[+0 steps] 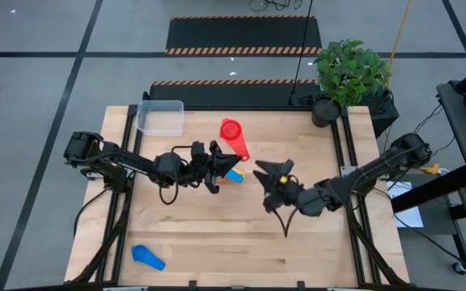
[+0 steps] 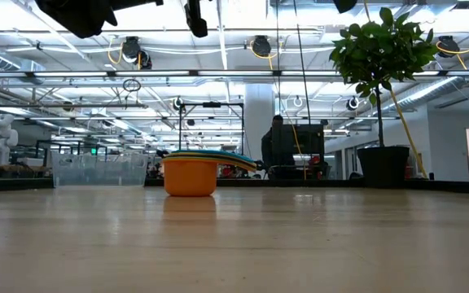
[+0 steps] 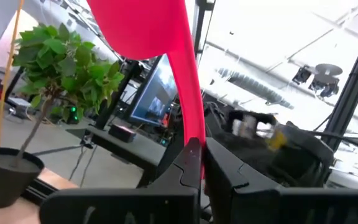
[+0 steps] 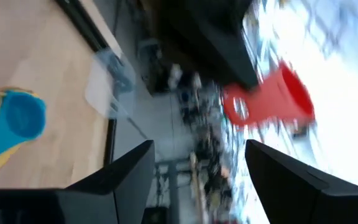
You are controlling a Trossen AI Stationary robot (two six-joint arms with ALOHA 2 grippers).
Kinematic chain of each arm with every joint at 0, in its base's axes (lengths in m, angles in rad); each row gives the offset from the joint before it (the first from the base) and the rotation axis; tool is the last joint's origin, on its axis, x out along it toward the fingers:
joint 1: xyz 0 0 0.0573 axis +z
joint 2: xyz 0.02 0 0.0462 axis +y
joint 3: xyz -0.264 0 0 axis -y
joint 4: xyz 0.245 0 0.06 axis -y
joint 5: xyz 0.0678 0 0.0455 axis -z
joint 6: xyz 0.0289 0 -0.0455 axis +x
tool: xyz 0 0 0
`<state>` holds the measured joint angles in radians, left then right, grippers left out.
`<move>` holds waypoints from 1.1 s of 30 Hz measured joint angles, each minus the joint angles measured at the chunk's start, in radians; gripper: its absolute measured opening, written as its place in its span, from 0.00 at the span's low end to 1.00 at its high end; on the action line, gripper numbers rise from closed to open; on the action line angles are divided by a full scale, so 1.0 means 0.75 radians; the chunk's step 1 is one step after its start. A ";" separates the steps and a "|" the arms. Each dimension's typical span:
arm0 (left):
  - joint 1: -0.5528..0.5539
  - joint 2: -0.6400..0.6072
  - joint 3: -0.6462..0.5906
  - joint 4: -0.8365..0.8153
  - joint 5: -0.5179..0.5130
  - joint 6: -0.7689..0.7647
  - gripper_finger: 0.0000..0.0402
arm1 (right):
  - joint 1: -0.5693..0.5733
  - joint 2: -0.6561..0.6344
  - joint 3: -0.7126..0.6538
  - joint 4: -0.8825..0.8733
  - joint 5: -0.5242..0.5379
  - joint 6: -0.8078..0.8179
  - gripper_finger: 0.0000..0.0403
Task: Nest measuring cups in basket
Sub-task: Stack the red measuring cup on top of the light blue measuring cup
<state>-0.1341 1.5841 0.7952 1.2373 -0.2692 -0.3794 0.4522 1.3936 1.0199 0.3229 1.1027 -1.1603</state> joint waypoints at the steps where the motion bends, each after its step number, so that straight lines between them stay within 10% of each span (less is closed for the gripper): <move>1: 0.000 0.000 0.000 0.000 0.002 -0.010 0.02 | 0.010 0.006 0.000 0.004 -0.026 -0.040 0.61; 18: 0.000 0.000 0.000 -0.009 0.078 -0.130 0.02 | 0.043 0.172 0.000 0.384 -0.115 -1.030 0.52; 33: 0.000 0.000 0.000 -0.015 0.078 -0.131 0.02 | 0.042 0.170 0.000 0.624 -0.109 -1.279 0.39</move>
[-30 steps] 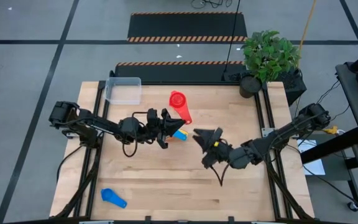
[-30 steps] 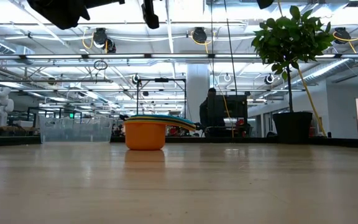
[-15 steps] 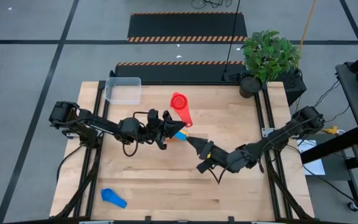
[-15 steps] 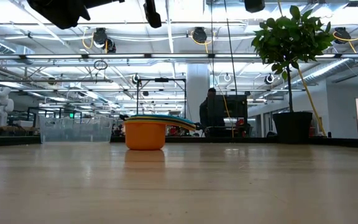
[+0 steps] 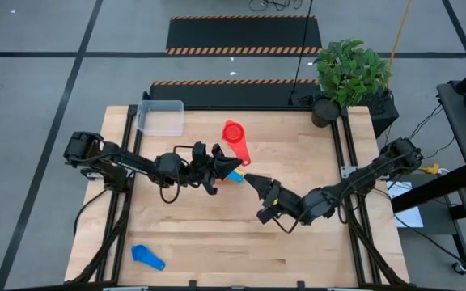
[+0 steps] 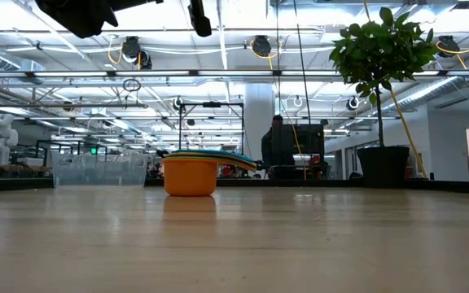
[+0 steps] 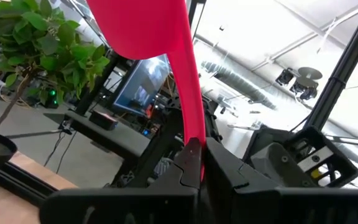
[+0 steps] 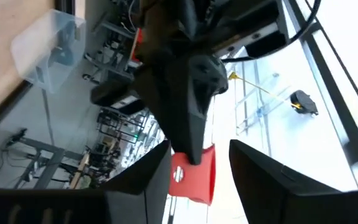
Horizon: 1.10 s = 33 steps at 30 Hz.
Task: Nest measuring cups in basket
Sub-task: Stack the red measuring cup on top of the light blue measuring cup
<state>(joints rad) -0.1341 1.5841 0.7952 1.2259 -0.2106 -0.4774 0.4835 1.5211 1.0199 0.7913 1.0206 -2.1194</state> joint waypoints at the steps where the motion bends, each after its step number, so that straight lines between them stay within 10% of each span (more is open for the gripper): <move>1: 0.000 0.000 0.000 0.000 0.000 -0.003 0.02 | -0.003 0.000 0.000 0.012 0.000 -0.017 0.38; 33: 0.031 0.001 -0.001 -0.077 -0.009 -0.025 0.02 | -0.133 0.000 0.000 -0.034 -0.001 -0.022 0.35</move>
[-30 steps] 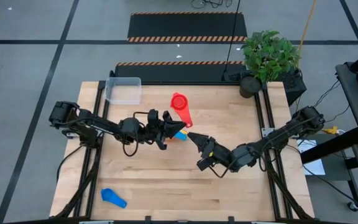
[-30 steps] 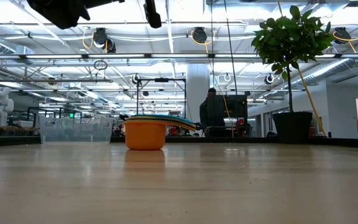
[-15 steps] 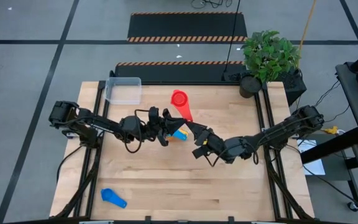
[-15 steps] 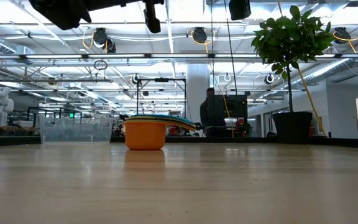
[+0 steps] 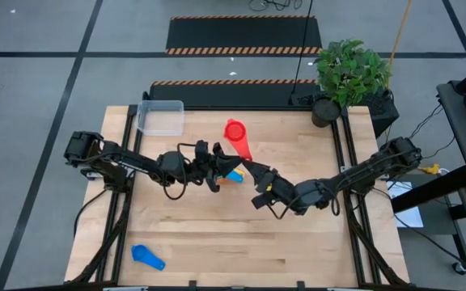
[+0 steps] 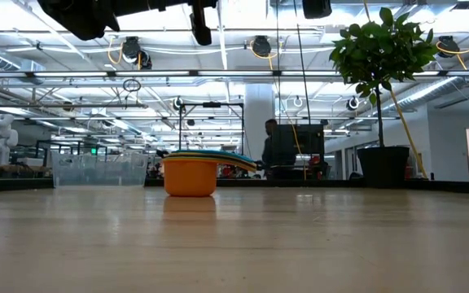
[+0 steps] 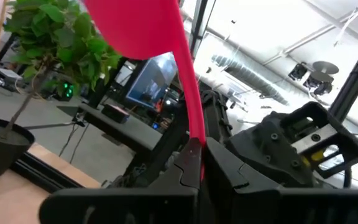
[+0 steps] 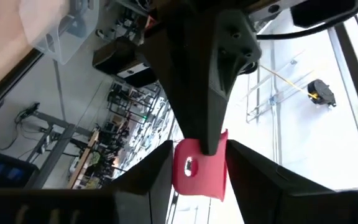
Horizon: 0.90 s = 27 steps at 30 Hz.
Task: Nest measuring cups in basket
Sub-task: Stack the red measuring cup on top of the light blue measuring cup
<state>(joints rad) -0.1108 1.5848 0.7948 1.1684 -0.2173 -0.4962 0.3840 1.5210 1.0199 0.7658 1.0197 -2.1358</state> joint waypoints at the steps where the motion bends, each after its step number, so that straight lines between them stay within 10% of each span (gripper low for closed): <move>1: -0.001 0.000 0.000 0.000 0.002 0.000 0.02 | 0.008 0.000 0.000 0.012 0.000 -0.005 0.35; 27: -0.004 -0.001 0.000 0.018 0.080 -0.071 0.02 | -0.002 -0.001 -0.071 0.196 -0.027 -0.139 0.21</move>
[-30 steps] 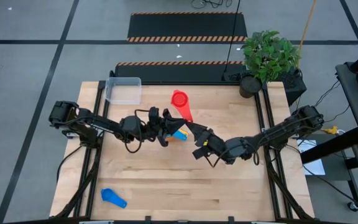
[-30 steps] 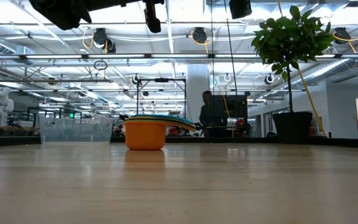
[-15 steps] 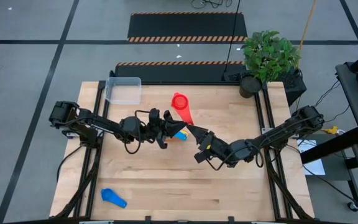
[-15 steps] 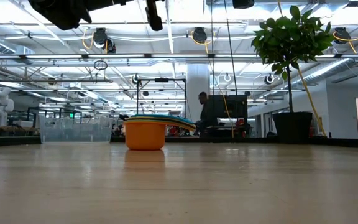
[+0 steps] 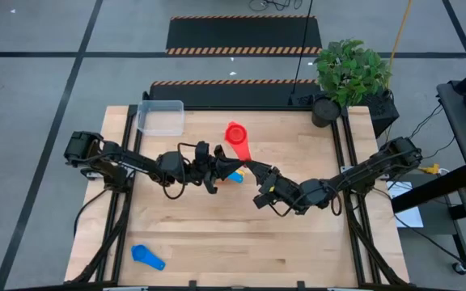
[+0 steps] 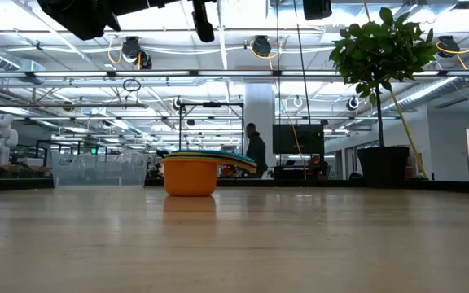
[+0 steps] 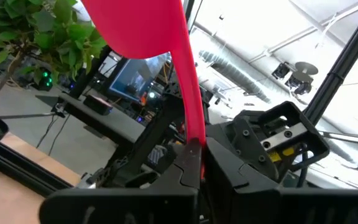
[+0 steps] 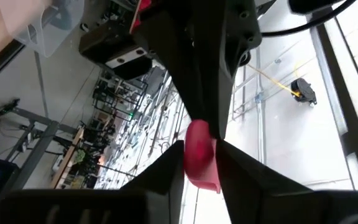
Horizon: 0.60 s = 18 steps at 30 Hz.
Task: Nest measuring cups in basket
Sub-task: Stack the red measuring cup on top of the light blue measuring cup
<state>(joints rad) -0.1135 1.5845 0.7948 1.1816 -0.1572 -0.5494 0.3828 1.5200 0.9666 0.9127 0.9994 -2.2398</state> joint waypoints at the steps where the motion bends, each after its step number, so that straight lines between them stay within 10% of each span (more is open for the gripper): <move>1: 0.000 0.000 0.000 0.000 0.002 0.000 0.02 | 0.000 0.000 -0.003 0.000 -0.007 0.000 0.20; 11: 0.000 -0.001 -0.001 -0.008 0.001 -0.025 0.03 | 0.001 -0.001 -0.005 -0.004 -0.011 0.066 0.05; 18: -0.009 -0.001 -0.001 -0.023 0.005 0.002 0.28 | 0.001 -0.001 -0.005 -0.003 -0.013 0.144 0.00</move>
<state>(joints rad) -0.1200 1.5841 0.7944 1.1643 -0.1536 -0.5480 0.3832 1.5196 0.9627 0.9102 0.9894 -2.1318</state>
